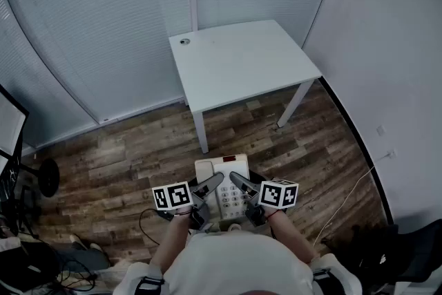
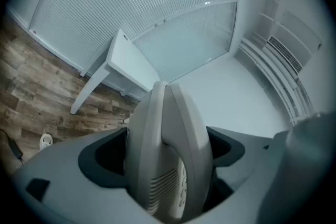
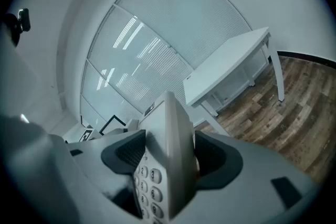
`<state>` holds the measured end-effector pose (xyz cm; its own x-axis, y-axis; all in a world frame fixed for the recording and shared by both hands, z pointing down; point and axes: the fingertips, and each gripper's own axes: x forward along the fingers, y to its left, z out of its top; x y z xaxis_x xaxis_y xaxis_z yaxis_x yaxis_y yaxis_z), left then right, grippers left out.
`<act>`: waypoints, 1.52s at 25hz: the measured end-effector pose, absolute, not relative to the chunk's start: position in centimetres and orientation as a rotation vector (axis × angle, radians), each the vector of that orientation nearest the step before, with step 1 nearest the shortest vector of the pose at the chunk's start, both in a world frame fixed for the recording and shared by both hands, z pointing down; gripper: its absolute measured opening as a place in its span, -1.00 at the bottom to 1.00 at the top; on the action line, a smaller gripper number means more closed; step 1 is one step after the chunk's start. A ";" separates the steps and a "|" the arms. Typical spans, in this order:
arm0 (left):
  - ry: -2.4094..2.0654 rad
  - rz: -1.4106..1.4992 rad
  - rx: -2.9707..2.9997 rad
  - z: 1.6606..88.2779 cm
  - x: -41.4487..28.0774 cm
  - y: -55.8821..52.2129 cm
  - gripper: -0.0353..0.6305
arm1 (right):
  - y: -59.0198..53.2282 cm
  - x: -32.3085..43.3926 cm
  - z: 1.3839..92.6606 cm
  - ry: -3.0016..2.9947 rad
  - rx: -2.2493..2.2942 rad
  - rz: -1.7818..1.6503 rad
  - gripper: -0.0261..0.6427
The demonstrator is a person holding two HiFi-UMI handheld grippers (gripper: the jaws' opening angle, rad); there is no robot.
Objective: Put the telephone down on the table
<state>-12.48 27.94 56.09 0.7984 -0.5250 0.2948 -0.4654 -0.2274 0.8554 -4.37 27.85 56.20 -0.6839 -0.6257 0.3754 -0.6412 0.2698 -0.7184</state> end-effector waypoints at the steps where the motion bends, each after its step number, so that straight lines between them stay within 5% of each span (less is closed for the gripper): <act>1: -0.760 -0.062 1.860 56.3 -12.0 29.3 0.39 | 29.2 -3.9 56.4 -2.491 1.238 1.431 -0.01; 10: -0.773 -0.046 1.831 56.6 -9.3 37.2 0.39 | 37.0 -1.2 56.8 -2.470 1.210 1.465 -0.01; 38: -0.809 -0.064 1.882 55.2 -7.5 38.9 0.39 | 38.7 0.7 55.4 -2.552 1.193 1.430 -0.01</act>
